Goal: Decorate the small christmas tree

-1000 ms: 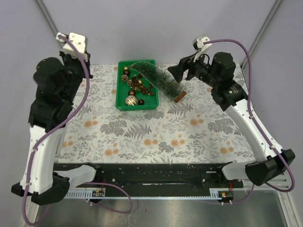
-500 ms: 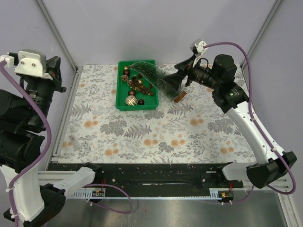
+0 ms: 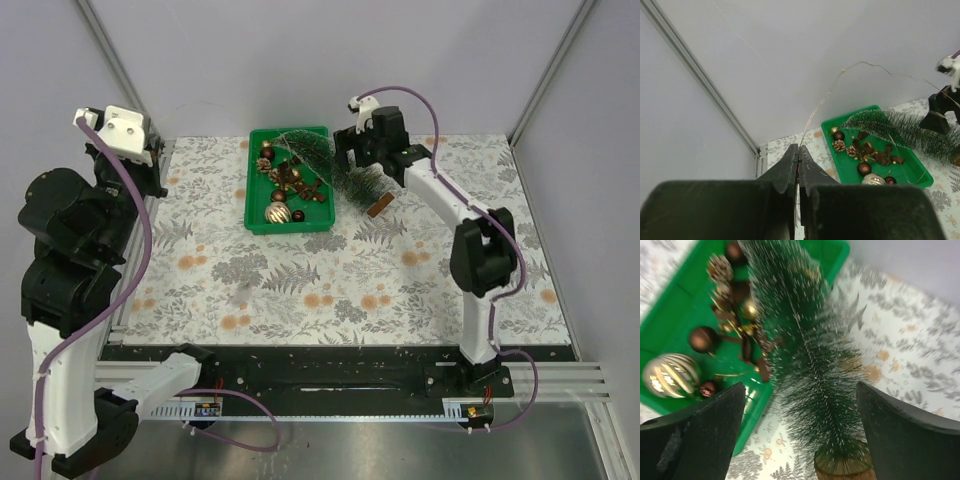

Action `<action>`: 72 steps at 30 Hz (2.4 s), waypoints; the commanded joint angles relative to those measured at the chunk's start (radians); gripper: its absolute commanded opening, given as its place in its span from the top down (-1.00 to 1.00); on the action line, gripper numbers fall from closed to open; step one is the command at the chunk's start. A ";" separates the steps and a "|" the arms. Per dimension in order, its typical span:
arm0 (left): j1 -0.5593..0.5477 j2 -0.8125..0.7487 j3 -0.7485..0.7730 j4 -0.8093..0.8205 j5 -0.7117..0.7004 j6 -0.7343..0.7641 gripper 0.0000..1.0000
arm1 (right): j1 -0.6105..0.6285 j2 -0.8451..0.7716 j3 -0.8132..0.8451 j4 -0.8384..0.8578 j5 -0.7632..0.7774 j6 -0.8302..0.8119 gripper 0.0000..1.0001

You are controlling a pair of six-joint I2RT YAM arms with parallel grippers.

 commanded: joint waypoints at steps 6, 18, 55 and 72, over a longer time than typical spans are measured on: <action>0.004 -0.010 -0.054 0.054 -0.008 0.013 0.98 | -0.017 0.235 0.224 -0.004 0.007 -0.002 -0.92; 0.004 0.000 -0.049 0.054 -0.007 0.006 0.99 | -0.023 0.280 0.212 0.019 0.012 0.032 -0.04; 0.004 -0.036 -0.120 0.092 -0.013 -0.010 0.98 | 0.186 -0.545 -0.930 0.879 0.133 0.691 1.00; 0.004 -0.040 -0.133 0.095 -0.022 -0.007 0.98 | 0.295 -0.355 -1.247 1.791 0.289 0.825 1.00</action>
